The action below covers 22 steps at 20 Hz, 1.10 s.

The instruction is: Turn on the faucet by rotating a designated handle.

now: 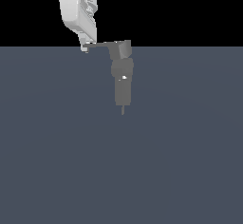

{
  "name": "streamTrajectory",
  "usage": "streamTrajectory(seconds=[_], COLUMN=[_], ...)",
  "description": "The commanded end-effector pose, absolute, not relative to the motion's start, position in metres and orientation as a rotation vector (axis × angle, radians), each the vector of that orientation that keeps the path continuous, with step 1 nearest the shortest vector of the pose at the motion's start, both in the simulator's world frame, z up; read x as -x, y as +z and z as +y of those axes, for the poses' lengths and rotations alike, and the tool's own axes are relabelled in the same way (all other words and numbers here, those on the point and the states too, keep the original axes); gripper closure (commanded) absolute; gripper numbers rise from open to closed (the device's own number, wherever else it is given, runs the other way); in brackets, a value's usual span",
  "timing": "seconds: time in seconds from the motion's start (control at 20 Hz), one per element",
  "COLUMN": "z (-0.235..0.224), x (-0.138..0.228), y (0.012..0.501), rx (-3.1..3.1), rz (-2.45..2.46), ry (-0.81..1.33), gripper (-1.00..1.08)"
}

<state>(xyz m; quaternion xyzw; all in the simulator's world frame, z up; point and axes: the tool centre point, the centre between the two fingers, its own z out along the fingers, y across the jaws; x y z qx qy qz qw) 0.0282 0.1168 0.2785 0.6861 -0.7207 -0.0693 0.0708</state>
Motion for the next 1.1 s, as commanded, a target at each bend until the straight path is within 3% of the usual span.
streamTrajectory(seconds=[0.0, 1.05], z=[0.109, 0.068], x=[-0.022, 0.031], y=[0.28, 0.294], rx=[-2.056, -2.063], rz=[-2.17, -2.17], ry=[-0.209, -0.21], gripper=[1.08, 1.08])
